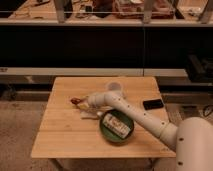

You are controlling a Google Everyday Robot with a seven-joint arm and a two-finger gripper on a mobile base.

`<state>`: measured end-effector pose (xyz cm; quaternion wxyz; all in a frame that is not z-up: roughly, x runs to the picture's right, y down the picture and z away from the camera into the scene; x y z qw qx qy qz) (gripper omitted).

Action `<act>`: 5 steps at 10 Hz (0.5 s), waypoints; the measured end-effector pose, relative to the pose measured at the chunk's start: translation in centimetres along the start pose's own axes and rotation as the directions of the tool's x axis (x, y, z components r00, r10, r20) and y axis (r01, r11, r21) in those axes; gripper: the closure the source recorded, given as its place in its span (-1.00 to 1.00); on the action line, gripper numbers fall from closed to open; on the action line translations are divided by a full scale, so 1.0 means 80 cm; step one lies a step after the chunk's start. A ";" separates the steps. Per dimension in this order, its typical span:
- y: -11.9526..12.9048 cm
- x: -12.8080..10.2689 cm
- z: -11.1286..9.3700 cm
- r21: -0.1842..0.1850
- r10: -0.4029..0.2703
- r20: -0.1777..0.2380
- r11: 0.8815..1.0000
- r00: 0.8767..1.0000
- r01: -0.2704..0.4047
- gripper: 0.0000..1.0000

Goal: Place the pepper in the ceramic cup

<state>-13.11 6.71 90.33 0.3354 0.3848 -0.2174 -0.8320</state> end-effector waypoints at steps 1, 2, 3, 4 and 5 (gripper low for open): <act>0.004 -0.001 -0.009 0.001 -0.003 0.001 1.000 1.000 0.003 0.39; 0.009 -0.003 -0.019 0.003 -0.008 0.004 1.000 1.000 0.008 0.39; 0.013 -0.006 -0.027 0.005 -0.011 0.010 1.000 1.000 0.011 0.39; 0.018 -0.012 -0.044 0.000 -0.009 0.016 1.000 1.000 0.009 0.39; 0.022 -0.020 -0.060 -0.006 -0.004 0.020 1.000 1.000 0.004 0.39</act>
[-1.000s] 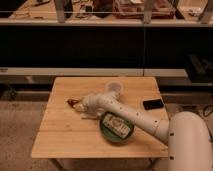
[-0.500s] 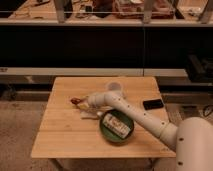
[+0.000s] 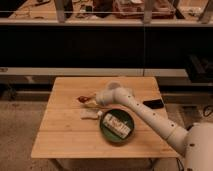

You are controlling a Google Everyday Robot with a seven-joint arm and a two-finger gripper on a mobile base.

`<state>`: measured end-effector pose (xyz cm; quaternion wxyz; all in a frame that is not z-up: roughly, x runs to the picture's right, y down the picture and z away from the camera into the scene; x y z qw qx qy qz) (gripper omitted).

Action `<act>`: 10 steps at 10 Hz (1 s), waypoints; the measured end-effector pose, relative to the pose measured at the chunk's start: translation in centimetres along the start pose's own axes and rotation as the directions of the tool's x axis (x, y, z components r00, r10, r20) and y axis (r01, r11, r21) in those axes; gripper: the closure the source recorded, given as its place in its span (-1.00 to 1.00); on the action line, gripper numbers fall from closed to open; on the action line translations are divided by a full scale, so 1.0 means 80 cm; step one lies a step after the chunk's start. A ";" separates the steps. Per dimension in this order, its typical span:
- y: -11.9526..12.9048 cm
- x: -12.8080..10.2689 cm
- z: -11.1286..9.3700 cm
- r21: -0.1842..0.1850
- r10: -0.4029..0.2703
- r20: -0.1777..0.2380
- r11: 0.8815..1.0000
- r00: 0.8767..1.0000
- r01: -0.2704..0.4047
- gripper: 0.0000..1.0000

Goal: Place the pepper in the ceramic cup

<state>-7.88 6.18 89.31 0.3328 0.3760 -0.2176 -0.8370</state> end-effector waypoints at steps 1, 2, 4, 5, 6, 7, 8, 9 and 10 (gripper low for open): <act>0.003 -0.012 -0.021 -0.008 0.008 0.006 1.000 1.000 -0.008 0.39; 0.005 -0.019 -0.034 -0.014 0.015 0.008 1.000 1.000 -0.015 0.39; 0.011 -0.039 -0.071 -0.040 0.027 0.013 0.999 1.000 -0.027 0.39; 0.014 -0.047 -0.083 -0.050 0.030 0.019 0.998 0.999 -0.029 0.39; 0.019 -0.057 -0.095 -0.064 0.035 0.028 0.997 0.999 -0.034 0.39; 0.025 -0.071 -0.106 -0.081 0.043 0.039 0.996 0.998 -0.040 0.39; 0.033 -0.086 -0.118 -0.103 0.057 0.049 0.993 0.997 -0.052 0.39; 0.038 -0.094 -0.124 -0.115 0.065 0.055 0.992 0.996 -0.058 0.39; 0.045 -0.102 -0.135 -0.135 0.073 0.059 0.989 0.996 -0.064 0.39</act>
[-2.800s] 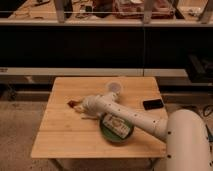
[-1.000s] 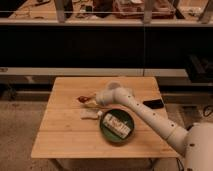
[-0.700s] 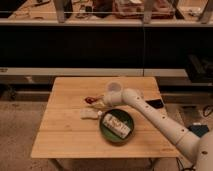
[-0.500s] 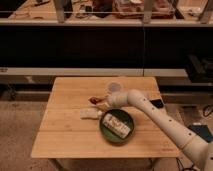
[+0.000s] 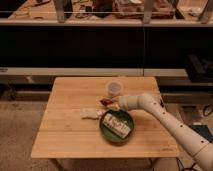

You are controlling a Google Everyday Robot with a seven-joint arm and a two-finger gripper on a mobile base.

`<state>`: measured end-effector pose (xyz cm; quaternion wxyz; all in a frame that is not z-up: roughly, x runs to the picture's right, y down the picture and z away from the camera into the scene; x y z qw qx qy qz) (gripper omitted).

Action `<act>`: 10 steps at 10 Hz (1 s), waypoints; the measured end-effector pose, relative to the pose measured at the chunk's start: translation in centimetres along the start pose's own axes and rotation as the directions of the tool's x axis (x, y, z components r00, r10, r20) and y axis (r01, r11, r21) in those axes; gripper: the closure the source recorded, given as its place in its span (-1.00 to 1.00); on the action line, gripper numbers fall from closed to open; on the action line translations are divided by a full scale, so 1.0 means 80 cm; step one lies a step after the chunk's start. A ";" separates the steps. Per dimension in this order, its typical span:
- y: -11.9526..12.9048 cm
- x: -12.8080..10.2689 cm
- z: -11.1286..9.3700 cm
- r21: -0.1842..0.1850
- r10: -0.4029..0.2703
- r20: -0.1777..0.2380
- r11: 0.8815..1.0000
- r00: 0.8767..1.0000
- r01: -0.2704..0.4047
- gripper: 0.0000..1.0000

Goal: Place the pepper in the ceramic cup

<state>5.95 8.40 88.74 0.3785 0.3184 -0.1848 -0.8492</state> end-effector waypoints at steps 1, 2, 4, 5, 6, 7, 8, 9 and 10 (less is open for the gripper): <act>0.009 -0.010 -0.011 -0.021 0.006 0.008 1.000 1.000 -0.006 0.39; 0.018 -0.020 -0.024 -0.042 0.011 0.019 0.999 1.000 -0.010 0.39; 0.032 -0.039 -0.043 -0.073 0.016 0.044 0.997 0.999 -0.012 0.39; 0.038 -0.052 -0.052 -0.089 0.020 0.063 0.996 0.998 -0.014 0.39; 0.043 -0.061 -0.060 -0.102 0.027 0.073 0.995 0.997 -0.019 0.39; 0.052 -0.072 -0.072 -0.122 0.046 0.082 0.992 0.996 -0.036 0.39; 0.063 -0.078 -0.084 -0.146 0.072 0.082 0.987 0.994 -0.060 0.39; 0.072 -0.080 -0.091 -0.164 0.093 0.074 0.983 0.993 -0.080 0.39; 0.085 -0.079 -0.100 -0.186 0.120 0.057 0.977 0.991 -0.107 0.39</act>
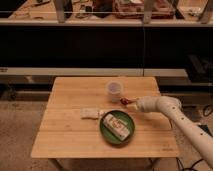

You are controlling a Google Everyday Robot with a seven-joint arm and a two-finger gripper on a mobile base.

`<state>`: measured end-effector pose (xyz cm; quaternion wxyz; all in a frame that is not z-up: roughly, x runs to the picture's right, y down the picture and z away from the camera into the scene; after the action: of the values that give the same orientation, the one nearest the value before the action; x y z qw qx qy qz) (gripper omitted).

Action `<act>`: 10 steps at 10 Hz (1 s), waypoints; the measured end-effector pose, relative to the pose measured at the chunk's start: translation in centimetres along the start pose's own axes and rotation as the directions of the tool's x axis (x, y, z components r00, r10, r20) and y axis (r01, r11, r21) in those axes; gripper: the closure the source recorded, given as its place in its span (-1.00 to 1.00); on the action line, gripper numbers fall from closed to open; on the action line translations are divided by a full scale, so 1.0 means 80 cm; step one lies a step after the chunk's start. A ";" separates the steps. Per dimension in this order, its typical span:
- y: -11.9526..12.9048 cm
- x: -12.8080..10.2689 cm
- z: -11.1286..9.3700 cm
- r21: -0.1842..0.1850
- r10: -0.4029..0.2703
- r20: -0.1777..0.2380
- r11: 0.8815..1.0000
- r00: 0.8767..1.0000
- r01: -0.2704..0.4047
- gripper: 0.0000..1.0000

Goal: Place the pepper in the ceramic cup

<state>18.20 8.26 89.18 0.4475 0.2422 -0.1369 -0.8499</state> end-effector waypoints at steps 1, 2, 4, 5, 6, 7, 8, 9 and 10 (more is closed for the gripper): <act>0.016 0.006 -0.004 -0.021 0.035 -0.019 0.999 0.999 -0.036 0.39; 0.029 0.013 -0.006 -0.037 0.060 -0.035 0.997 0.998 -0.061 0.39; 0.053 0.031 -0.006 -0.065 0.091 -0.061 0.993 0.994 -0.095 0.39; 0.069 0.048 -0.006 -0.086 0.098 -0.078 0.991 0.992 -0.105 0.39; 0.081 0.064 -0.006 -0.101 0.104 -0.095 0.988 0.990 -0.113 0.39; 0.092 0.085 -0.008 -0.114 0.106 -0.117 0.986 0.988 -0.119 0.39; 0.102 0.109 -0.010 -0.125 0.105 -0.142 0.985 0.984 -0.123 0.39; 0.107 0.125 -0.013 -0.129 0.105 -0.160 0.984 0.981 -0.127 0.39; 0.110 0.143 -0.016 -0.127 0.111 -0.185 0.983 0.976 -0.135 0.39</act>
<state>19.51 -6.15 88.76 0.5255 0.2761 -0.0519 -0.8031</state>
